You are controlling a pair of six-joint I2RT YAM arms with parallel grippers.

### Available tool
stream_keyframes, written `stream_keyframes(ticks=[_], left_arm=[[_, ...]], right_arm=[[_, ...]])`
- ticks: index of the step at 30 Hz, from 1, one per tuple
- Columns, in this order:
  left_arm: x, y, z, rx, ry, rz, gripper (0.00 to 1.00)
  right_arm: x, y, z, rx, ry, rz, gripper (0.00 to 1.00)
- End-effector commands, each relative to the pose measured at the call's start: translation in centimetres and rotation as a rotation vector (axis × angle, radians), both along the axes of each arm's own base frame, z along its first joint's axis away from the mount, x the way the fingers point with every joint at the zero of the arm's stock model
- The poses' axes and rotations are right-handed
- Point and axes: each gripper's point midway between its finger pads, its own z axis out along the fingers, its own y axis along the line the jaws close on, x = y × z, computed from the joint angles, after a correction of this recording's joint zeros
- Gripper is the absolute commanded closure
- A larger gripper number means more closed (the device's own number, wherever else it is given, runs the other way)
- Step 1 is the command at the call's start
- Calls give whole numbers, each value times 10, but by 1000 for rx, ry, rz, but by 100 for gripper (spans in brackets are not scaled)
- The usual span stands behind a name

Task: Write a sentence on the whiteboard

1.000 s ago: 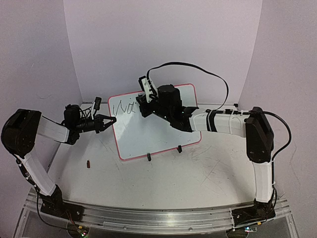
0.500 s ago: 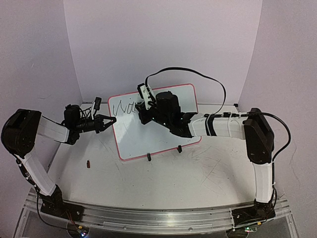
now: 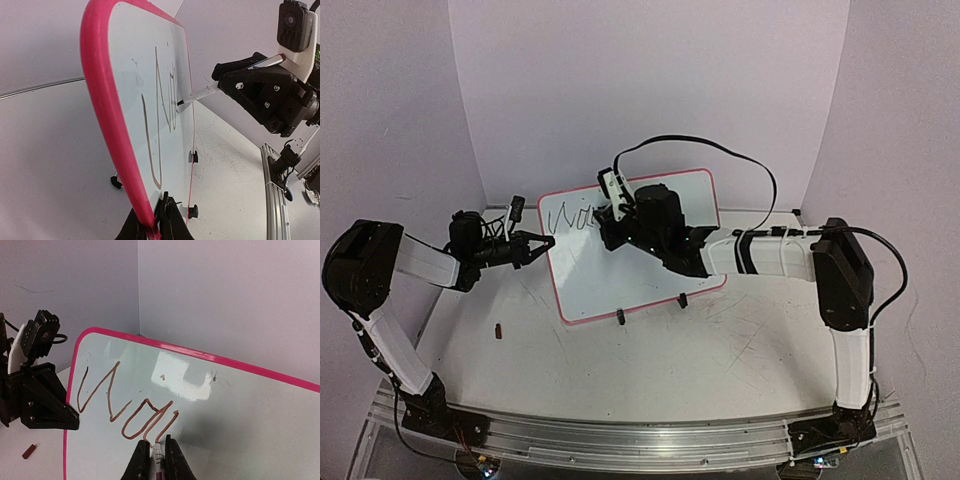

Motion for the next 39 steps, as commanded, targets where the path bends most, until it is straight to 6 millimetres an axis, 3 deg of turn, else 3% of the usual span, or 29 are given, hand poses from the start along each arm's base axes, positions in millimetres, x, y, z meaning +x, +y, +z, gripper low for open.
stream_keyframes(ticks=[1, 11, 17, 21, 32, 39], left_arm=[[10, 5, 8, 63, -129, 57, 100], [11, 5, 7, 64, -130, 56, 100], [12, 5, 7, 65, -130, 59, 100], [12, 5, 8, 66, -132, 63, 100], [13, 6, 8, 67, -125, 72, 100], [14, 7, 6, 73, -118, 76, 100]], right_arm=[[17, -11, 40, 66, -60, -79, 100], [29, -32, 54, 79, -74, -198, 100], [-23, -43, 90, 211, -112, 8, 100], [-31, -51, 100, 267, -92, 68, 100], [-15, -32, 74, 123, -107, 75, 100], [-3, -32, 64, 113, -61, 17, 100]])
